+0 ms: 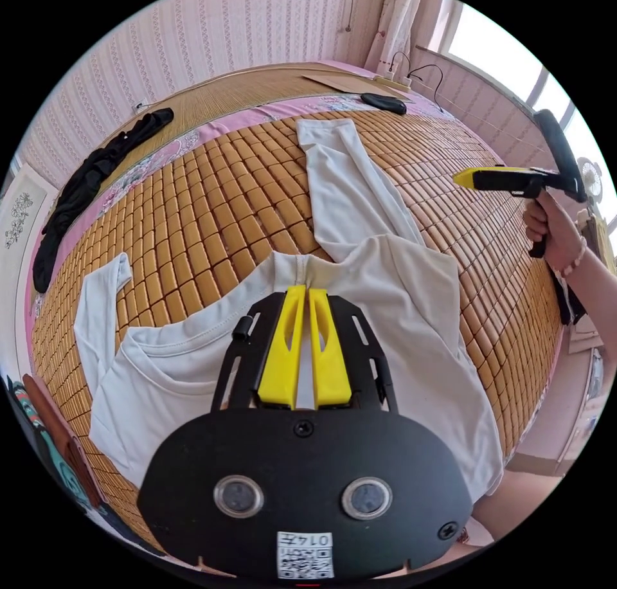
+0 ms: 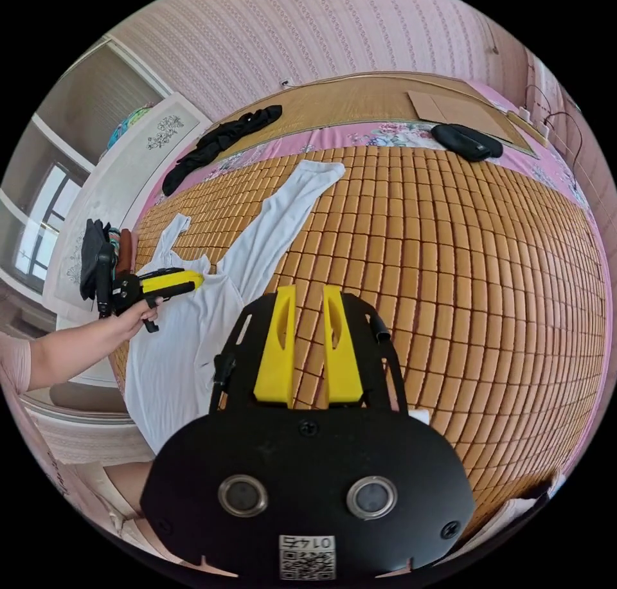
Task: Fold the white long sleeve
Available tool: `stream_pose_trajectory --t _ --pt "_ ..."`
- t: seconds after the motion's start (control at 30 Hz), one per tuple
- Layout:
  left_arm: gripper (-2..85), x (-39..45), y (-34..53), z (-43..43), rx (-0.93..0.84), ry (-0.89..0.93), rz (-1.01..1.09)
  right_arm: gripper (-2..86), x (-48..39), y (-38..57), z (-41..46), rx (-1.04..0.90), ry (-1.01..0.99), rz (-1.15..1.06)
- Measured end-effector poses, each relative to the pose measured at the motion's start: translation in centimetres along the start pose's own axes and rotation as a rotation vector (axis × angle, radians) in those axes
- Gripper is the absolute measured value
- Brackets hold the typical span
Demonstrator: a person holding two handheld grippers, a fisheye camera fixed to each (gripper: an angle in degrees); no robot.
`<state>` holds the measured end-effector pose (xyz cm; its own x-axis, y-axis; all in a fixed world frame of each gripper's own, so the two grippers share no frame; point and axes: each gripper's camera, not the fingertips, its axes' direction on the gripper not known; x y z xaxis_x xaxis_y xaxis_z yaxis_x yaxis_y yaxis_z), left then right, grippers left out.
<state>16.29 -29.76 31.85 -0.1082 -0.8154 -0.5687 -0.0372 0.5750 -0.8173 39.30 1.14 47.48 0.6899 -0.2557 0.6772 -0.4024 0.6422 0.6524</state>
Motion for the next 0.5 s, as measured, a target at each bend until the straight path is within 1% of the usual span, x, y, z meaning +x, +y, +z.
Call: stream_pose_trajectory --t 0.03,0.13,0.2,0.27,0.3,0.33,0.4,0.47,0.5 --pt "-1.0 0.3 0.2 0.1 0.032 -0.004 0.000 10.8 -0.8 -1.3 1.1 -0.003 0.006 -0.028" --pt "-1.0 0.7 0.4 0.4 0.055 -0.015 -0.009 12.9 -1.8 -4.7 3.6 0.004 0.022 -0.036" --pt "-1.0 0.8 0.5 0.6 0.069 -0.014 -0.014 12.0 -1.9 -6.1 5.4 -0.025 0.019 -0.020" --pt "-1.0 0.8 0.6 0.8 0.082 -0.008 -0.020 8.2 -2.0 -6.5 7.8 -0.131 0.059 -0.010" --pt "-1.0 0.8 0.7 0.9 0.090 -0.002 -0.027 4.0 -2.1 -6.1 7.8 -0.096 0.162 0.005" --pt "-1.0 0.7 0.8 0.9 0.097 0.006 -0.037 1.7 -2.1 -5.6 7.7 -0.090 0.193 -0.012" --pt "-1.0 0.6 0.7 1.0 0.096 0.018 -0.051 1.1 -1.5 -4.6 7.3 -0.113 0.136 -0.018" --pt "-1.0 0.5 0.4 0.7 0.081 0.019 -0.053 0.9 -0.2 -2.5 5.0 -0.042 0.064 0.025" --pt "-1.0 0.5 0.3 0.0 0.113 0.012 -0.049 0.8 0.7 -0.5 3.0 0.004 0.017 0.055"
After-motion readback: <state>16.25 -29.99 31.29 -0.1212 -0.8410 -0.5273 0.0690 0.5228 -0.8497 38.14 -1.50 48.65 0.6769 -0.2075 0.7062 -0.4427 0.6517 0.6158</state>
